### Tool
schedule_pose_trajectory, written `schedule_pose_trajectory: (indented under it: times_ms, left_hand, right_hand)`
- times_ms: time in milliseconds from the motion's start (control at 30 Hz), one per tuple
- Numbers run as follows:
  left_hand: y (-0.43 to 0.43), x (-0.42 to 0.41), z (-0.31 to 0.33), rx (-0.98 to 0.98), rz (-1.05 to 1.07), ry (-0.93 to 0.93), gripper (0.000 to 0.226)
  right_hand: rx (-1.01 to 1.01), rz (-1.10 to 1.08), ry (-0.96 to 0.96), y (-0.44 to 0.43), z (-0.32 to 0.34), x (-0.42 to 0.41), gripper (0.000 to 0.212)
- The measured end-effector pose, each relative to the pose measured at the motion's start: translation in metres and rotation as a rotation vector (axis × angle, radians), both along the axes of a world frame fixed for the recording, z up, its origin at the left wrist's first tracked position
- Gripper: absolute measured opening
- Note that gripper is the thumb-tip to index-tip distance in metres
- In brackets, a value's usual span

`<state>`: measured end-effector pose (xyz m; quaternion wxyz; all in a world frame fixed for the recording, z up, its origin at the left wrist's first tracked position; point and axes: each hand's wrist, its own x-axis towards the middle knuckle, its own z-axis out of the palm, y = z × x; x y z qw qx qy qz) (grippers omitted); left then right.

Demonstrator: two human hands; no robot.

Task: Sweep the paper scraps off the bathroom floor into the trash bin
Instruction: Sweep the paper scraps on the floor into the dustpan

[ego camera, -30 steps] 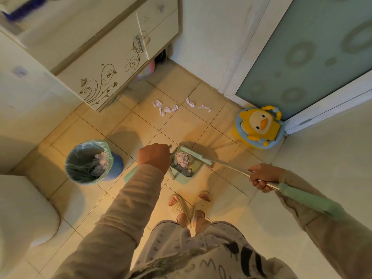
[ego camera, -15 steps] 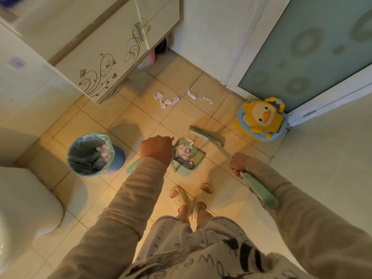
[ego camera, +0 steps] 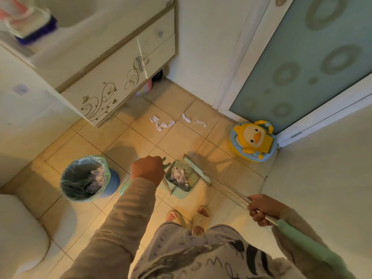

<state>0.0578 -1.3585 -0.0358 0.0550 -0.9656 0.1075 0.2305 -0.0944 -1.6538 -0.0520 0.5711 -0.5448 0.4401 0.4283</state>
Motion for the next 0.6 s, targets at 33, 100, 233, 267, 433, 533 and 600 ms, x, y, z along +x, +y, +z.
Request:
schedule_pose_trajectory:
  times_ms: [33,100,233,267,433,533,600]
  left_hand:
    - [0.003,0.0,0.0,0.001,0.004,-0.005,0.026]
    - [0.007,0.0,-0.001,-0.011,0.002,-0.017,0.029]
    - [0.008,0.001,-0.004,-0.039,-0.005,-0.037,0.031]
    - [0.007,0.002,-0.005,-0.041,-0.01,-0.044,0.031]
    - [-0.006,0.013,-0.002,-0.069,-0.009,-0.069,0.03]
    - [-0.02,0.02,0.0,-0.08,0.006,-0.081,0.03]
    - [-0.032,0.024,0.0,-0.08,0.022,-0.087,0.03]
  right_hand:
    - [-0.006,-0.027,-0.012,0.003,0.0,-0.002,0.023]
    - [-0.013,-0.074,-0.035,0.007,0.001,-0.001,0.026]
    - [-0.021,-0.147,-0.081,0.006,0.001,0.006,0.028]
    - [-0.022,-0.16,-0.091,0.004,0.0,0.007,0.029]
    - [-0.03,-0.188,-0.135,-0.011,-0.001,0.012,0.029]
    - [-0.038,-0.181,-0.138,-0.028,-0.002,0.021,0.03]
    - [-0.057,-0.154,-0.14,-0.043,-0.004,0.031,0.029]
